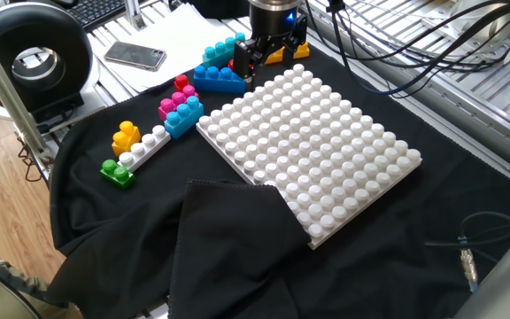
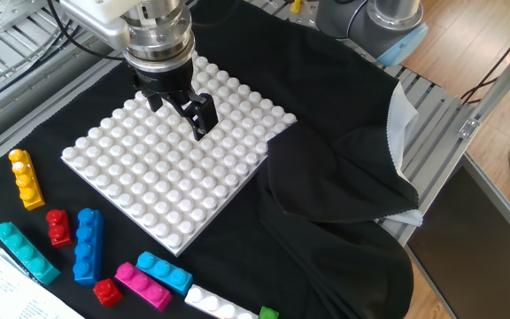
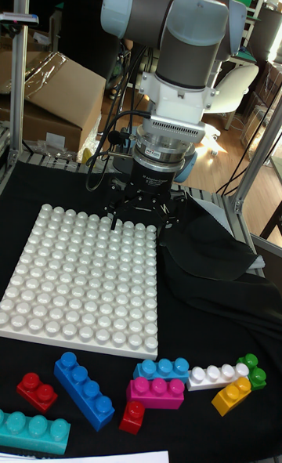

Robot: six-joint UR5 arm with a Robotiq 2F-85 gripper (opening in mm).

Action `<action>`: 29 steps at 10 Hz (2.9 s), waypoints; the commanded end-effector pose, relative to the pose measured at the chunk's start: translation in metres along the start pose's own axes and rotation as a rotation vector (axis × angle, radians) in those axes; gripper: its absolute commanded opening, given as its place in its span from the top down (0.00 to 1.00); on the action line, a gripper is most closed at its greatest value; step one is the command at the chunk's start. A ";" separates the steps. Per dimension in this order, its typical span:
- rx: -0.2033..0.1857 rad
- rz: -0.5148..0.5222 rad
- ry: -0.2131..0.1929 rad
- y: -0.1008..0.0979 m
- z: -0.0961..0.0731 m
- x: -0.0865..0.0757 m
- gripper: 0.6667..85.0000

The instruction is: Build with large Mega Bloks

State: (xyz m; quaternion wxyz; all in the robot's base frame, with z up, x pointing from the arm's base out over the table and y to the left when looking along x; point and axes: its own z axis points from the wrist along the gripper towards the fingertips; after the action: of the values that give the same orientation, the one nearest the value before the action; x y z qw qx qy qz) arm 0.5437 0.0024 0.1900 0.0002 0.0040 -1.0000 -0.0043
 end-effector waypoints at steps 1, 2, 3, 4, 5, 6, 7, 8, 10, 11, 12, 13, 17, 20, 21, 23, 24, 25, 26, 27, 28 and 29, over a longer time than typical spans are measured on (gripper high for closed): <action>0.009 -0.418 -0.102 0.006 0.001 -0.025 0.45; 0.025 -0.436 -0.140 0.004 0.005 -0.032 0.45; -0.001 -0.428 -0.152 0.011 0.008 -0.031 0.45; -0.012 -0.421 -0.153 0.013 0.007 -0.031 0.45; -0.010 -0.421 -0.151 0.014 0.005 -0.032 0.45; 0.017 -0.447 -0.146 0.009 0.004 -0.035 0.45; 0.040 -0.466 -0.153 0.004 0.003 -0.041 0.45; 0.036 -0.470 -0.167 0.006 0.005 -0.049 0.45; 0.047 -0.507 -0.213 0.003 0.019 -0.064 0.46; 0.047 -0.515 -0.197 0.000 0.018 -0.058 0.46; 0.057 -0.530 -0.171 -0.003 0.013 -0.050 0.45; 0.046 -0.506 -0.149 0.001 0.010 -0.042 0.42; -0.014 -0.256 -0.167 0.012 0.009 -0.045 0.43; 0.140 -0.689 -0.116 -0.048 0.015 -0.067 0.42; 0.155 -0.801 -0.110 -0.064 0.014 -0.080 0.42; 0.137 -0.868 -0.112 -0.080 0.011 -0.098 0.39; 0.127 -0.888 -0.116 -0.086 0.013 -0.107 0.39; 0.115 -0.923 -0.116 -0.094 0.018 -0.115 0.38; 0.124 -0.956 -0.123 -0.102 0.023 -0.122 0.36; 0.133 -0.983 -0.128 -0.109 0.030 -0.127 0.36; 0.159 -1.021 -0.135 -0.117 0.035 -0.137 0.36; 0.179 -1.062 -0.147 -0.124 0.042 -0.149 0.36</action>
State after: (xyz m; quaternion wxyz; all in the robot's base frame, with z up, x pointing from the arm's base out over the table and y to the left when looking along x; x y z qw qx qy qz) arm 0.6695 -0.1010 0.1597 -0.0612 0.4672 -0.8793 0.0689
